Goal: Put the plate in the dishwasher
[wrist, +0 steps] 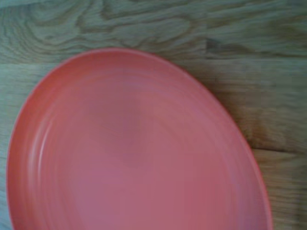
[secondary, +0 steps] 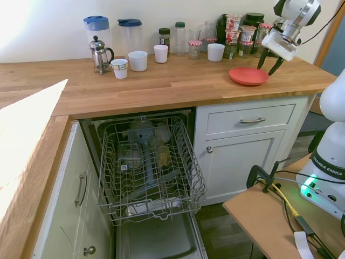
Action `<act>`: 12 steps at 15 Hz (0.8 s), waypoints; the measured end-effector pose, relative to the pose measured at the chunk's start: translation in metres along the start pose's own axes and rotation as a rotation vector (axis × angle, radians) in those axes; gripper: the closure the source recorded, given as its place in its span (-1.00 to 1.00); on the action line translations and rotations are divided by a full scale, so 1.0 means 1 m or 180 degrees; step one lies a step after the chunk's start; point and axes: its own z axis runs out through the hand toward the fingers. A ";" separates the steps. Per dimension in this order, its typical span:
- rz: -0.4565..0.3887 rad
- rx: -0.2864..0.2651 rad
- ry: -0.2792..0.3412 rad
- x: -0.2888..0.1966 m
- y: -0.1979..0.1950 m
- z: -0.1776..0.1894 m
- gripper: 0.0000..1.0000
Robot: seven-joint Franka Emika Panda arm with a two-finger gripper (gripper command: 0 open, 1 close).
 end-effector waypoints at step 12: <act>0.0004 0.0108 -0.0227 0.012 -0.008 0.018 1.00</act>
